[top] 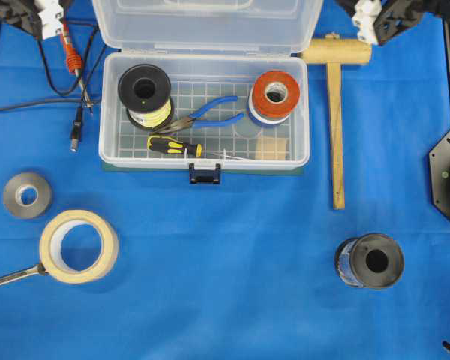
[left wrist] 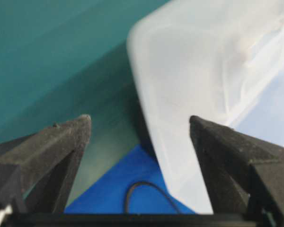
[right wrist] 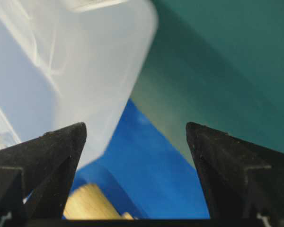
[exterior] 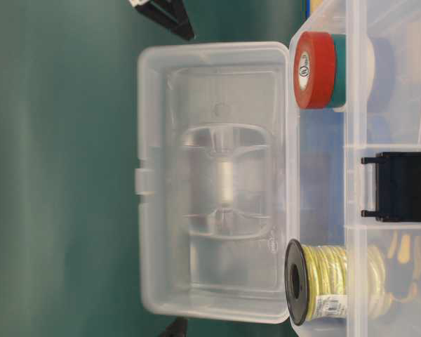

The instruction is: Open the tool box with both arms.

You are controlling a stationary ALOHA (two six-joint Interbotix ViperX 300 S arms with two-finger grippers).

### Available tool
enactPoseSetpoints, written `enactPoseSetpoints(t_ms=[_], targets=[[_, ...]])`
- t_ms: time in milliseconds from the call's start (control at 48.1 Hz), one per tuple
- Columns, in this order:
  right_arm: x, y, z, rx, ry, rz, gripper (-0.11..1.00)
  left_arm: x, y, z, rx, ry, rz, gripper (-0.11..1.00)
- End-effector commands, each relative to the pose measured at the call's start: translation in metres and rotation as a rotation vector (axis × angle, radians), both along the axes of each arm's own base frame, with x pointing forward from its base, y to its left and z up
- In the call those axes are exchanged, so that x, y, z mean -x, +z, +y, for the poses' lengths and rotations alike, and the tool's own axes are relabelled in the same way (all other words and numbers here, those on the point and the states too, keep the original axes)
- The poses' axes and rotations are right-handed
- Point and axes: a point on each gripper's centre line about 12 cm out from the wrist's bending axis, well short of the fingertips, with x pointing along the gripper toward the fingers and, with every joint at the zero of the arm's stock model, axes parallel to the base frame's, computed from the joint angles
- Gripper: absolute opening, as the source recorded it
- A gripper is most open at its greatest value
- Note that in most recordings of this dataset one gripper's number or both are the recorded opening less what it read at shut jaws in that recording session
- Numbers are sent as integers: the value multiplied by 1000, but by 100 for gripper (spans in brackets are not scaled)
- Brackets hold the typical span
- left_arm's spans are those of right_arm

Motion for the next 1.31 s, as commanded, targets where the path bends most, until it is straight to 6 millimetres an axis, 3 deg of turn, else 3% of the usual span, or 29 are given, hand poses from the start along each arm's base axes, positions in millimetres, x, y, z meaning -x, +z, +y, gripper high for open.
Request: enactPoseSetpoints(t_ms=[0,395,623,748,998,1288], targets=[[7,9,1,15,-15,-22,84,9,8,0,-20,20,-19,82],[31,13,18,15,-32,-26,84,31,14,-19,-43,31,-44,82],[27,12,21,-13,-26,-44,84,30,13,-26,-33,7,-40,82],[17,12,34,-30,32,-50,84,23,10,-40,-5,-54,-26,82],[-8,8,91,-95,259,-23,84,9,7,-95,26,-286,10,82],[-28,4,165,-112,572,13,84,12,8,-157,45,-565,58,82]])
